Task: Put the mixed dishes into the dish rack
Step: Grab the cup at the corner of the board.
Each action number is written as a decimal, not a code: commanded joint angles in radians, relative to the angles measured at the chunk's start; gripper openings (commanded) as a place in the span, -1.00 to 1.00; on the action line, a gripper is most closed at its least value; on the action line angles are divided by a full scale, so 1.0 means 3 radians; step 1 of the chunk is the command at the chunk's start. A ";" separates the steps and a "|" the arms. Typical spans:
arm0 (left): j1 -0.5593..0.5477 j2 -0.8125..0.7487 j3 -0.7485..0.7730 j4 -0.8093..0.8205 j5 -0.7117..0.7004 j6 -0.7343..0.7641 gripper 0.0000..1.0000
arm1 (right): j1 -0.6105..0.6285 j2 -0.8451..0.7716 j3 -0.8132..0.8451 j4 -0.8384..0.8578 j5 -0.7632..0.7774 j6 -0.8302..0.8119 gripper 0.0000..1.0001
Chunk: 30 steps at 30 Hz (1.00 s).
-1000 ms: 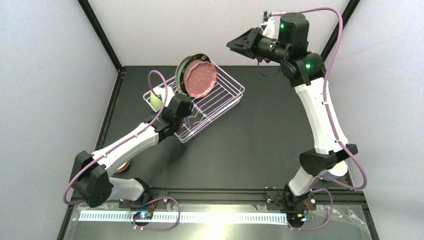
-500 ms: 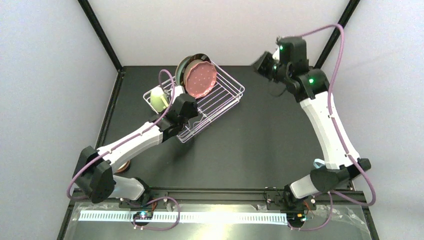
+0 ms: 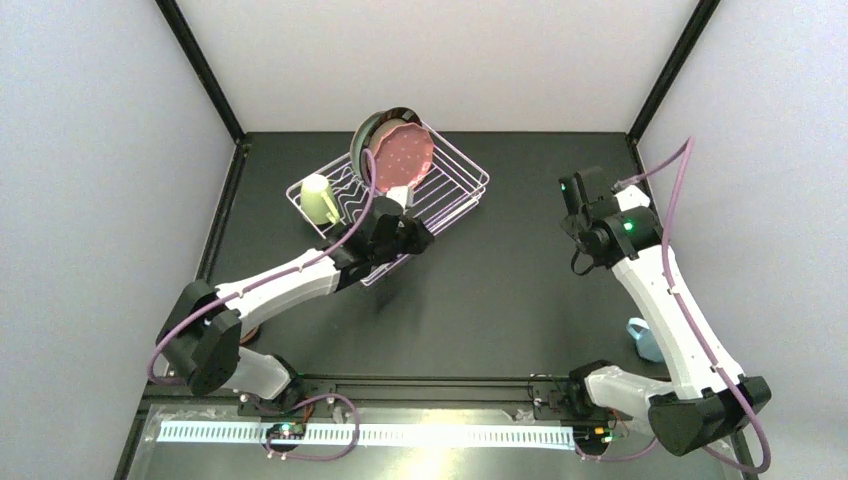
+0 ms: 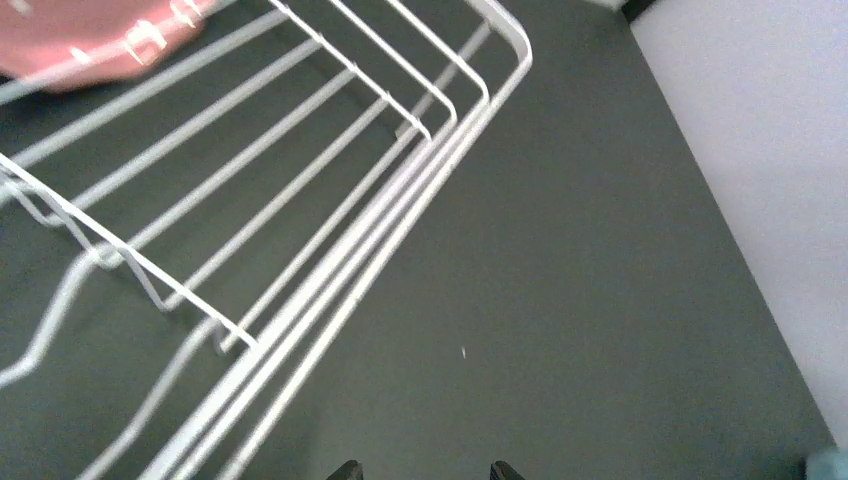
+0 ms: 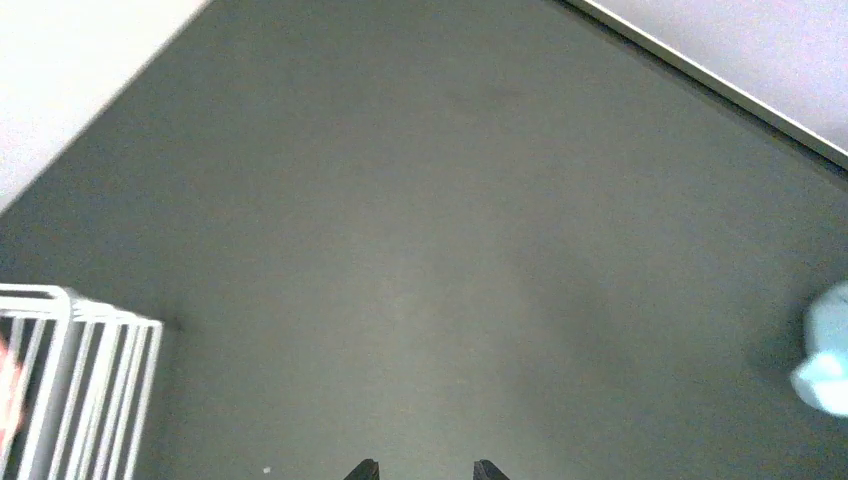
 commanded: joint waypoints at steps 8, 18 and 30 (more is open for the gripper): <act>-0.0159 0.0061 -0.0299 0.0329 0.0856 0.0299 0.43 | -0.0670 -0.0169 -0.0735 -0.0384 0.0140 0.0620 0.08; -0.0167 -0.0011 -0.0567 0.0357 0.1059 0.0422 0.43 | -0.1421 0.0001 -0.0820 -0.0383 0.0377 0.0453 0.09; -0.0177 -0.0070 -0.0541 0.0263 0.1191 0.0513 0.43 | -0.2567 -0.0064 -0.0888 -0.0056 0.0333 -0.0270 0.14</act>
